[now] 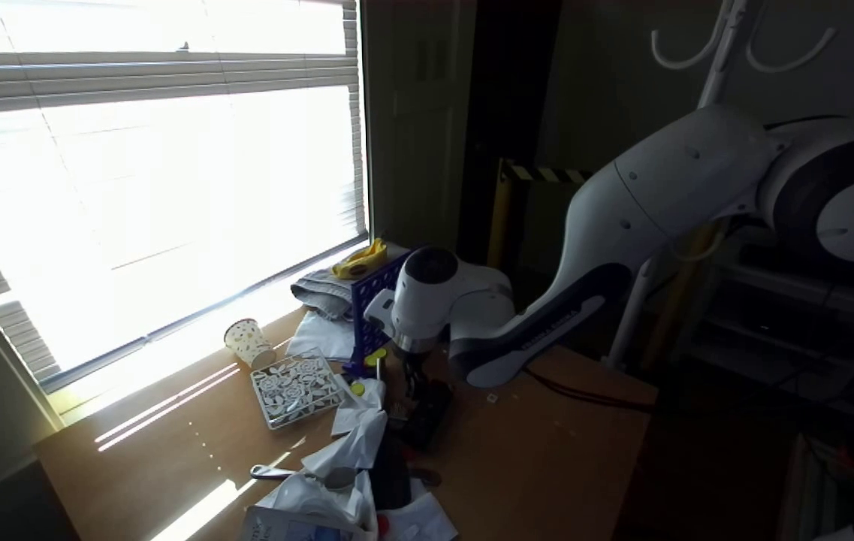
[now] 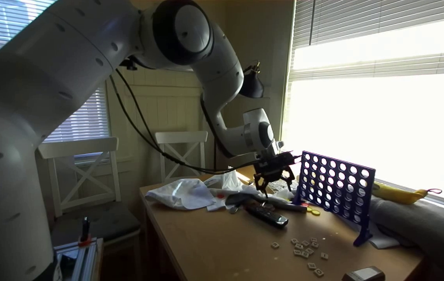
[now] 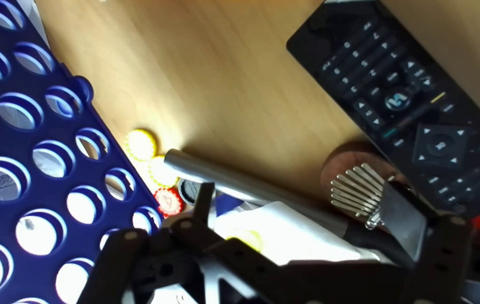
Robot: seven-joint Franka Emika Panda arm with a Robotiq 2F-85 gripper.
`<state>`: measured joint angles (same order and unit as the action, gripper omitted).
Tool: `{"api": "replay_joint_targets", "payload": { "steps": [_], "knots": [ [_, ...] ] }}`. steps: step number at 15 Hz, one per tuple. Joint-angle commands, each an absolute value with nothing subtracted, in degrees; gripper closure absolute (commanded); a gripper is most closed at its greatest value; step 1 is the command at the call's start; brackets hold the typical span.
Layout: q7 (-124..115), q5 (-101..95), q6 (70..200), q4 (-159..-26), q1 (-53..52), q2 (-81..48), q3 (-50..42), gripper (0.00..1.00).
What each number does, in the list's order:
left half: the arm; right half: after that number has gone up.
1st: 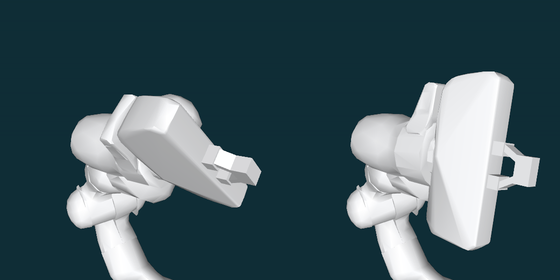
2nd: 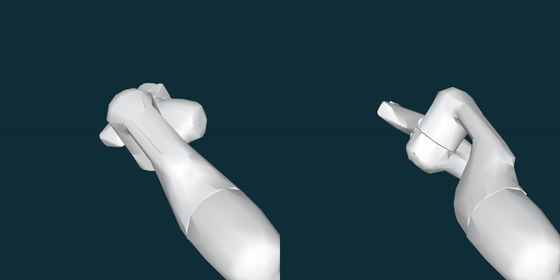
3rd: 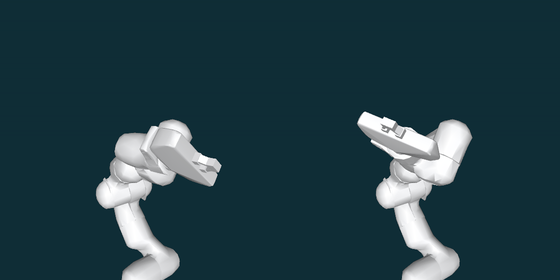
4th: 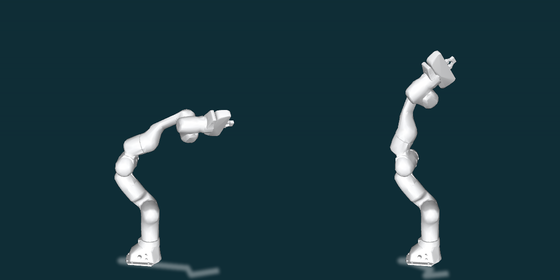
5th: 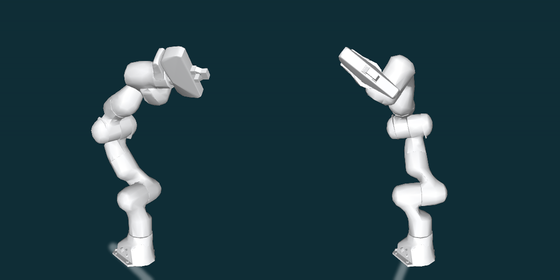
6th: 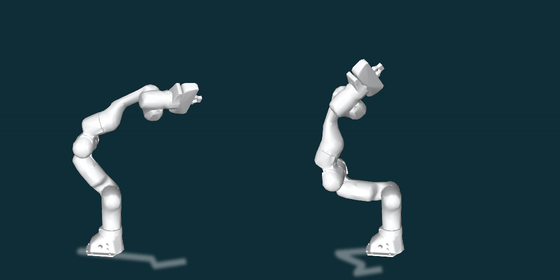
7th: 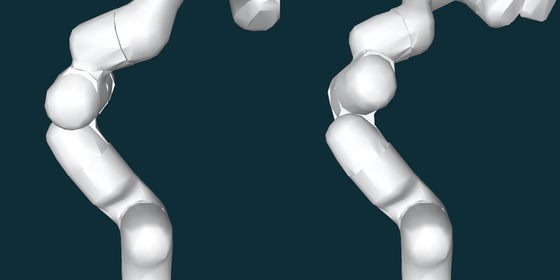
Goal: Move the stapler to the right edge of the table and move the spatula to the open space
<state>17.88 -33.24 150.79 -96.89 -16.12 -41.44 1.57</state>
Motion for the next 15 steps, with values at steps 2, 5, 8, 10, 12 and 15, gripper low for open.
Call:
{"api": "replay_joint_targets", "payload": {
  "steps": [2,5,8,10,12,15],
  "knots": [
    [22.54,-34.33,150.11,-96.40,-16.34,-42.47,3.62,0.00],
    [27.78,-34.70,149.51,-96.49,-16.43,-42.84,5.47,0.00],
    [31.09,-34.59,148.09,-97.75,-16.21,-41.47,6.37,0.00],
    [34.53,-33.10,149.27,-98.28,-14.80,-41.59,8.72,0.00],
    [36.37,-32.06,148.09,-98.20,-15.03,-42.32,10.34,0.00],
    [33.25,-30.78,140.87,-99.65,-16.36,-39.64,10.07,0.00]
  ]
}}
